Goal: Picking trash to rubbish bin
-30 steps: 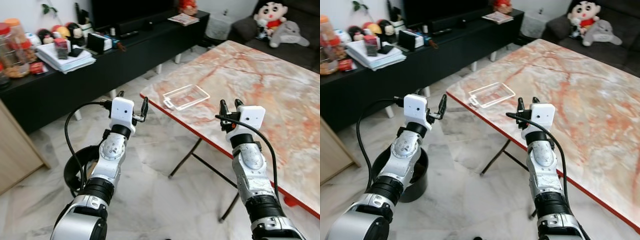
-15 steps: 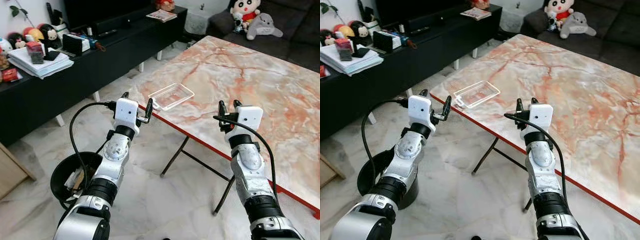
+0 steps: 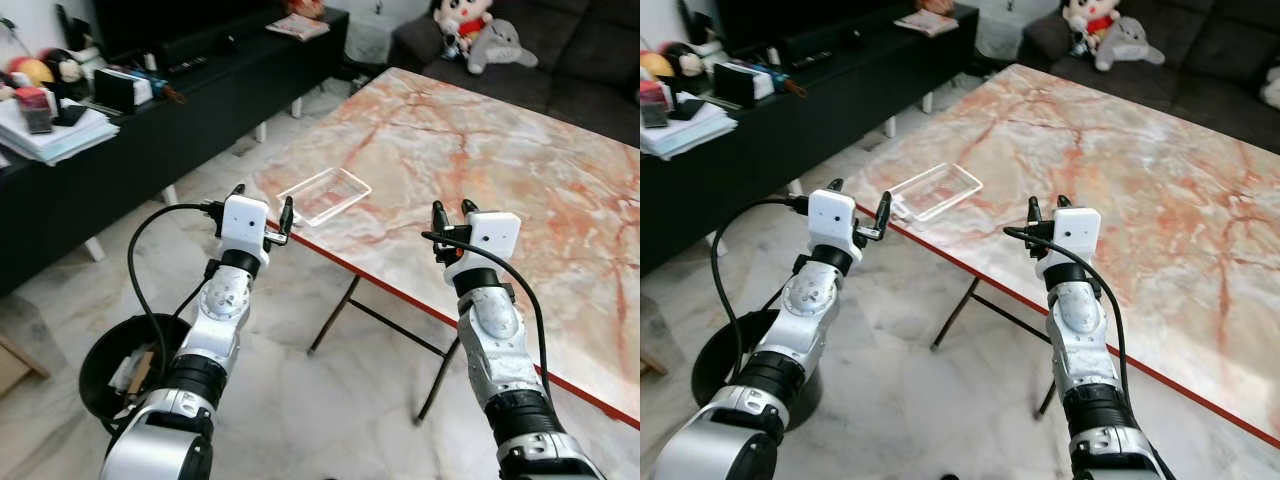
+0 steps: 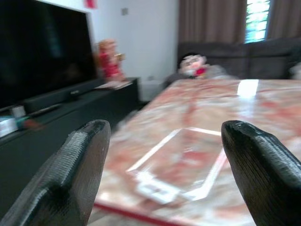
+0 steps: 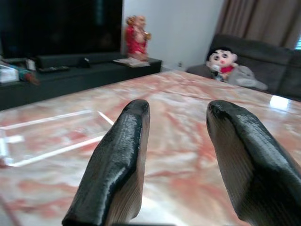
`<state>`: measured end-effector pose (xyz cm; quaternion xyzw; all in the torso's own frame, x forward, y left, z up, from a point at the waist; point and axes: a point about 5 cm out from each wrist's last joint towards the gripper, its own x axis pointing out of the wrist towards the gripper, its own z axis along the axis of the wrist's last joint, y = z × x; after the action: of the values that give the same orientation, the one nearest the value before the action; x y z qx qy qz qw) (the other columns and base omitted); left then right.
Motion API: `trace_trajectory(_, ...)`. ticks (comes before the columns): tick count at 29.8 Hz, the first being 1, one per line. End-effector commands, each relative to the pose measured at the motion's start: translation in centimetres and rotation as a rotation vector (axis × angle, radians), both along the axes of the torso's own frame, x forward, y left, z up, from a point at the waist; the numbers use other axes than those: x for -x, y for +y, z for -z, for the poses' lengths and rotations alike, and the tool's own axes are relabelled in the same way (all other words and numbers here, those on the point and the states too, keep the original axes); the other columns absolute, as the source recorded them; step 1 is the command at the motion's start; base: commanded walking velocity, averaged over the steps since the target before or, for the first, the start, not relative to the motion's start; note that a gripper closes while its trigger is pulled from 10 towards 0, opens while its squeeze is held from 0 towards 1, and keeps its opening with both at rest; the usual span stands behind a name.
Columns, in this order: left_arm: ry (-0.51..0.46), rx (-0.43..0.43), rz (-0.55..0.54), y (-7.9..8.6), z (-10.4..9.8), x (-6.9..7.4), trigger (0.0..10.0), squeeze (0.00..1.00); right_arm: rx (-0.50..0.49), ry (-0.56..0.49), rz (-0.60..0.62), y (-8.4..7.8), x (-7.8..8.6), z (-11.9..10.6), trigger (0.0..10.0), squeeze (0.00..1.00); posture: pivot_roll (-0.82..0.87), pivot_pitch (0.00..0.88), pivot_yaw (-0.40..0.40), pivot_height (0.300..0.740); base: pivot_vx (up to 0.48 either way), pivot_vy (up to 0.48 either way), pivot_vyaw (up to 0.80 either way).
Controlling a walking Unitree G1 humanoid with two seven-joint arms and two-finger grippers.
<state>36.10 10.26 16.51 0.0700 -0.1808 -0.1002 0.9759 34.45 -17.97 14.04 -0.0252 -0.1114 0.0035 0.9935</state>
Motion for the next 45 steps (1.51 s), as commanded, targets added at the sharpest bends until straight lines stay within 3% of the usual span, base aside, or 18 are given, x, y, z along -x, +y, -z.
trace_trajectory(1, 0.003, -0.008, 0.001, 0.09, -0.1, -0.11, 10.0, 0.0, -0.011, -0.008, 0.017, -0.2, -0.03, -0.16, 10.0, 0.0, 0.14, 0.09, -0.11, 0.74, 0.0, 0.0, -0.78)
trace_trajectory(27, -0.003, 0.012, 0.04, -0.29, -0.39, -0.08, 10.0, 0.0, -0.021, -0.013, 0.007, -0.08, -0.01, -0.14, 10.0, 0.0, 0.14, 0.096, -0.109, 0.74, 0.0, 0.0, -0.76)
trace_trajectory(45, 0.034, 0.032, 0.049, -0.31, -0.04, -0.19, 10.0, 0.0, -0.008, -0.011, -0.026, 0.55, -0.02, -0.1, 10.0, 0.0, 0.14, 0.094, -0.109, 0.74, 0.0, 0.089, 0.0)
